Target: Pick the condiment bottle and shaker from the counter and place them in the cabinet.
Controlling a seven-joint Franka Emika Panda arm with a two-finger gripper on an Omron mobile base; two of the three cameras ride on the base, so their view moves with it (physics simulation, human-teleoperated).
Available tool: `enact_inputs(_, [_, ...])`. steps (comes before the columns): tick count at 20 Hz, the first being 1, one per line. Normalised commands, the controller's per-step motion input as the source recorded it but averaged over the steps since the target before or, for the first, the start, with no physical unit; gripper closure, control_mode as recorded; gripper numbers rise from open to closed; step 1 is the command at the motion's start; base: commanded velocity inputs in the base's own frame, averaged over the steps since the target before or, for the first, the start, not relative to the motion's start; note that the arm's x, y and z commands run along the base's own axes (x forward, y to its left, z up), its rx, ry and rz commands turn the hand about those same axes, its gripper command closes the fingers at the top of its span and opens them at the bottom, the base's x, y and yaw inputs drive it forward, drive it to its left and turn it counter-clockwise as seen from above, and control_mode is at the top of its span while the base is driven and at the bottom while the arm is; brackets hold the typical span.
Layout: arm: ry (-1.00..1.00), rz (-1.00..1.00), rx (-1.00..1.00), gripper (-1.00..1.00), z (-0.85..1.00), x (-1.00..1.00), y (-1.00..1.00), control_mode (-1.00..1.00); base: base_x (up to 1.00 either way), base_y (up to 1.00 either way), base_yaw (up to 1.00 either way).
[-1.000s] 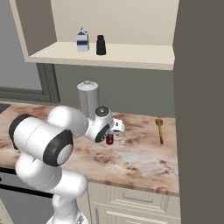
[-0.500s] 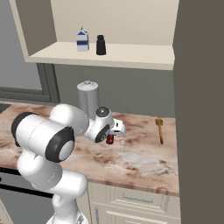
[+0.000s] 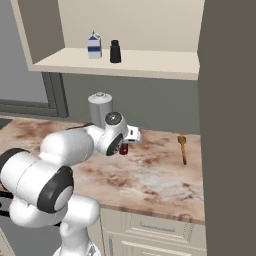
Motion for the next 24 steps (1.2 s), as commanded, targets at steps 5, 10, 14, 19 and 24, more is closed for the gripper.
enact_inputs(5, [0.0, 0.0, 0.0, 1.0, 0.98, 0.0, 0.09, -1.0, 0.0, 0.0, 0.0])
enact_inputs(10, [0.0, 0.0, 0.0, 1.0, 0.96, 0.0, 0.16, -1.0, 0.0, 0.0, 0.0])
enact_inputs(14, [0.0, 0.0, 0.0, 1.0, 0.88, 0.0, 0.08, -1.0, 0.0, 0.0, 0.0])
enact_inputs(19, [0.0, 0.0, -0.05, 1.0, 0.78, 0.0, 0.0, -1.0, 0.0, 0.0, 0.0])
enact_inputs(24, [0.0, 0.0, -0.08, 1.0, 0.71, 0.0, 0.0, -1.0, 0.0, 0.0, 0.0])
